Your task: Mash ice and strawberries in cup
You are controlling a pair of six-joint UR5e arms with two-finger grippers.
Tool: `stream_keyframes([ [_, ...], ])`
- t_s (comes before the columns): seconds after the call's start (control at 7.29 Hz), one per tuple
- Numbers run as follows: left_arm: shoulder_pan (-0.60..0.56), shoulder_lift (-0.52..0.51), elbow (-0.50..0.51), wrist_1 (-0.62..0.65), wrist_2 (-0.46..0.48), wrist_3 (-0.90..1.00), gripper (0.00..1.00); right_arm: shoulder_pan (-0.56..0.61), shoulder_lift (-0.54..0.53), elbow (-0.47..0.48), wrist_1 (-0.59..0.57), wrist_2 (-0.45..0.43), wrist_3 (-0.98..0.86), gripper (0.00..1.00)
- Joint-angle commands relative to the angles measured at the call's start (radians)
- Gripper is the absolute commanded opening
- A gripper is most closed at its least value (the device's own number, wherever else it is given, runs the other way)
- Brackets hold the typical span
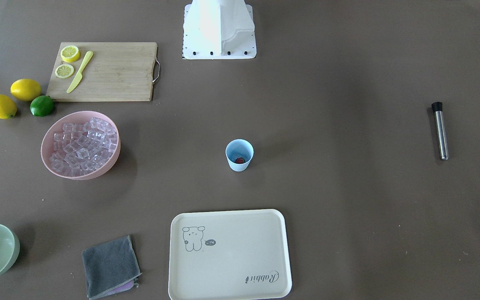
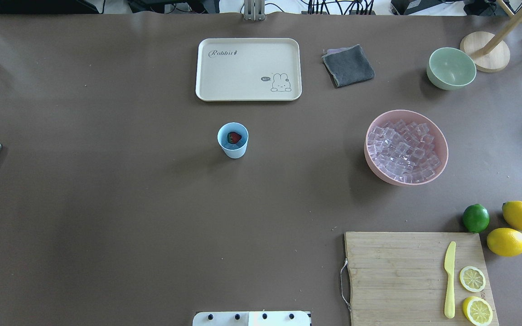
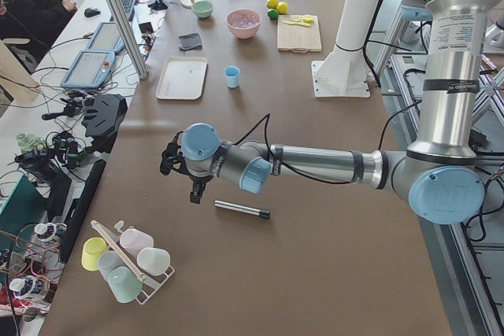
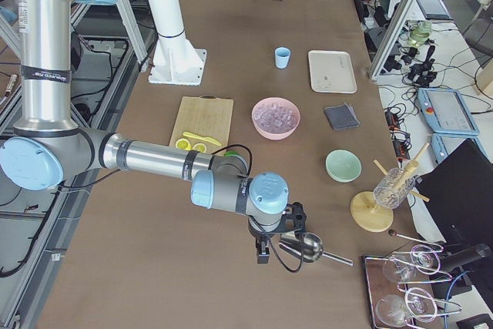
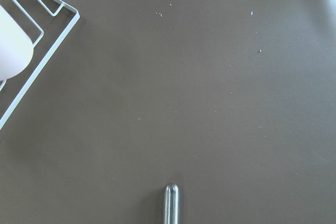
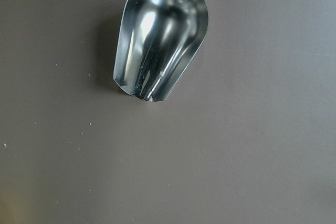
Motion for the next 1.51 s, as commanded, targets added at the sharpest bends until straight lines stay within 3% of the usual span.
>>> stream_keyframes([
  [0.0, -0.010, 0.058, -0.063, 0.012, 0.080, 0.009, 0.99, 0.003, -0.005, 0.004, 0.000, 0.003, 0.000, 0.99],
  [0.14, -0.004, 0.016, -0.022, 0.007, 0.146, 0.010, 0.99, 0.003, -0.001, 0.002, 0.000, 0.000, 0.000, 0.99],
  [0.41, -0.005, 0.000, -0.029, -0.002, 0.160, 0.010, 0.99, 0.001, 0.001, -0.003, 0.000, -0.008, 0.002, 0.99],
  [0.55, -0.002, -0.005, 0.017, 0.007, 0.167, 0.012, 0.99, 0.003, 0.001, 0.003, 0.000, -0.005, 0.002, 0.99],
  [0.82, -0.011, 0.133, 0.013, 0.021, 0.165, 0.208, 0.99, -0.002, 0.034, -0.039, -0.014, -0.009, 0.003, 0.99],
  [1.1, -0.008, 0.095, 0.006, 0.113, 0.167, 0.211, 0.99, -0.002, 0.049, -0.070, -0.018, -0.009, 0.003, 0.99],
  [1.24, -0.002, 0.022, 0.012, 0.184, 0.180, 0.204, 0.99, -0.002, 0.049, -0.078, -0.018, -0.012, 0.003, 0.99],
  [1.37, -0.001, -0.056, 0.015, 0.329, 0.258, 0.213, 0.99, -0.002, 0.050, -0.082, -0.020, -0.024, 0.003, 0.99],
])
